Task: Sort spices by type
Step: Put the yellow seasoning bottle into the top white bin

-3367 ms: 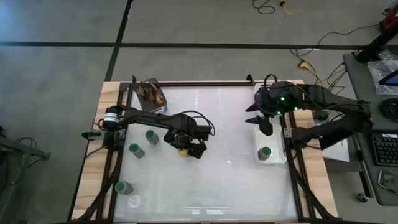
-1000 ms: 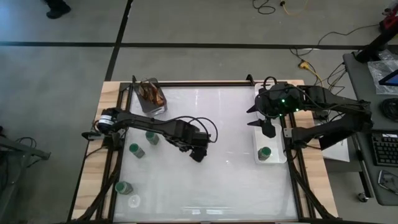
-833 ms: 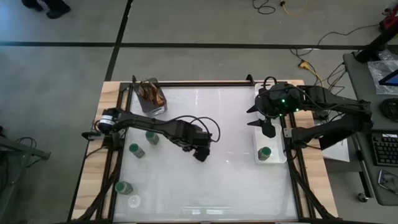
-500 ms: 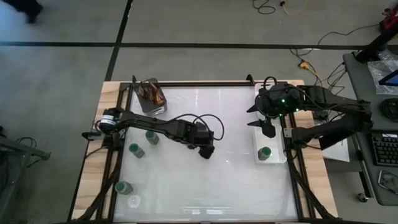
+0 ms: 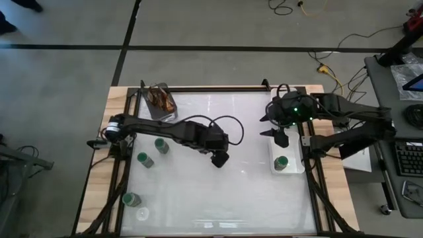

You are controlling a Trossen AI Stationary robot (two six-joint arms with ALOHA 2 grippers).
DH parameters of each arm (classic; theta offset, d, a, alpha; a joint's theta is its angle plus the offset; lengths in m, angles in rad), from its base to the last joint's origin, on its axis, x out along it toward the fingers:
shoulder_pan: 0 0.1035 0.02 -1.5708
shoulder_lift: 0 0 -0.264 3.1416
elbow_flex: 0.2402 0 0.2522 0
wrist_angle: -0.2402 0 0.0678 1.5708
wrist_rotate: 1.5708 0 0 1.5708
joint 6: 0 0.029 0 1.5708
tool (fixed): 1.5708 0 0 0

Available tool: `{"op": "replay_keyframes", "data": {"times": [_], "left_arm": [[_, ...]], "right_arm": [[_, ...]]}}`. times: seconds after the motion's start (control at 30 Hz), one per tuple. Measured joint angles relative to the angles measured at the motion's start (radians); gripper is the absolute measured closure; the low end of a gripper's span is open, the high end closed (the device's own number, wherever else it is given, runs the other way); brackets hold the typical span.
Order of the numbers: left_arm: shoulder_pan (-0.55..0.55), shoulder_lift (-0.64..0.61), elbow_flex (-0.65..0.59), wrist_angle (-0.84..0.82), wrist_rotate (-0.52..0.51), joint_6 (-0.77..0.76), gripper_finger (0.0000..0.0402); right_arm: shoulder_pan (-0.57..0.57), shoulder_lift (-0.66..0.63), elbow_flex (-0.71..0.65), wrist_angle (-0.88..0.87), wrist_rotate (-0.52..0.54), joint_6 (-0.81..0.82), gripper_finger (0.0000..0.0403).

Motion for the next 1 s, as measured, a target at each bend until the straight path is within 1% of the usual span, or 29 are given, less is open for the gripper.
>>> {"op": "replay_keyframes", "data": {"times": [0.13,0.23,0.37,0.5,0.63,0.73,0.83,0.9,1.0], "left_arm": [[0.0,-0.002,0.024,-0.001,-0.044,0.032,0.0124],[-0.003,-0.024,0.006,0.015,-0.081,0.04,0.0129],[-0.003,-0.084,-0.062,0.033,-0.094,0.035,0.0139],[-0.004,-0.186,-0.176,0.062,-0.117,0.01,0.0151],[-0.004,-0.311,-0.329,0.077,-0.129,-0.035,0.016],[-0.003,-0.402,-0.446,0.119,-0.128,-0.063,0.0162],[-0.003,-0.489,-0.548,0.178,-0.123,-0.085,0.0162],[-0.004,-0.532,-0.609,0.22,-0.11,-0.088,0.0162],[-0.006,-0.596,-0.676,0.266,-0.108,-0.088,0.0162]], "right_arm": [[0.002,0.002,-0.033,0.058,0.0,0.035,0.0143],[0.012,0.002,-0.064,0.132,0.001,0.063,0.0152],[0.047,0.02,-0.116,0.242,0.036,0.091,0.0162],[0.111,0.088,-0.151,0.33,0.065,0.115,0.0153],[0.176,0.182,-0.144,0.381,0.192,0.162,0.0127],[0.212,0.248,-0.123,0.42,0.316,0.216,0.0105],[0.242,0.296,-0.117,0.485,0.44,0.219,0.0088],[0.255,0.321,-0.135,0.579,0.476,0.226,0.0081],[0.272,0.342,-0.198,0.796,0.501,0.226,0.0079]]}}
